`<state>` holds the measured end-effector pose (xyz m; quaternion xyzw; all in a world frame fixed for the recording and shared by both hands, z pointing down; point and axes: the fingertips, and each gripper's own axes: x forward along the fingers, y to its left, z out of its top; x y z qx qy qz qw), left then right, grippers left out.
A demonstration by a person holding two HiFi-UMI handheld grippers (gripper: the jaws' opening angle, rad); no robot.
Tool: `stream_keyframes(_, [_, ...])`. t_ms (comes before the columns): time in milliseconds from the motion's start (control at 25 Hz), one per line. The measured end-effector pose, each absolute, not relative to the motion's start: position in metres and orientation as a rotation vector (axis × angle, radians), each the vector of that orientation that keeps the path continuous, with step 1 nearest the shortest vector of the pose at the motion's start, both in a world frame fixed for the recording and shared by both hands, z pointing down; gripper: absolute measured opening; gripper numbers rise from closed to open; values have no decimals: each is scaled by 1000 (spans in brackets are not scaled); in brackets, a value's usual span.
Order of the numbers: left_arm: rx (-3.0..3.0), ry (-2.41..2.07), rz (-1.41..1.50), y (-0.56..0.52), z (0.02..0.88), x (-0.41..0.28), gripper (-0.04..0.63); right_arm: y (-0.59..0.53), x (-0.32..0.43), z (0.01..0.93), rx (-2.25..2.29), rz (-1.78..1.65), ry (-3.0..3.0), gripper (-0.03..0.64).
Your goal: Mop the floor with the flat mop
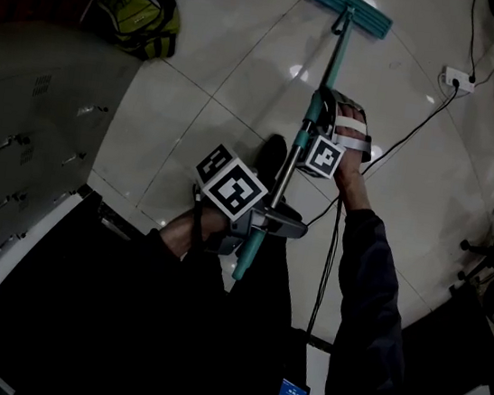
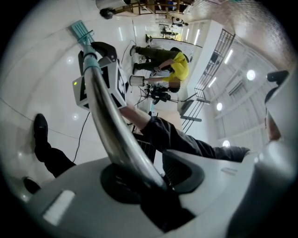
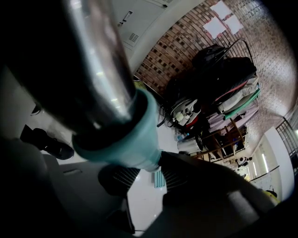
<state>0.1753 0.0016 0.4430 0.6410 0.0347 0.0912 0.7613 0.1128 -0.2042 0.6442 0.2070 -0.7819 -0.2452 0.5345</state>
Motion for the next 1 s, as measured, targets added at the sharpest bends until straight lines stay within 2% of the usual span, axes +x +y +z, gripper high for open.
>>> stream_keyframes(640, [1342,80,189,290,427,118,152,95,50,639,484,-531,-1901,143])
stream_keyframes(1000, [1301,87,160,348,428,100,155,166,34,652,437,-508,-1898,142])
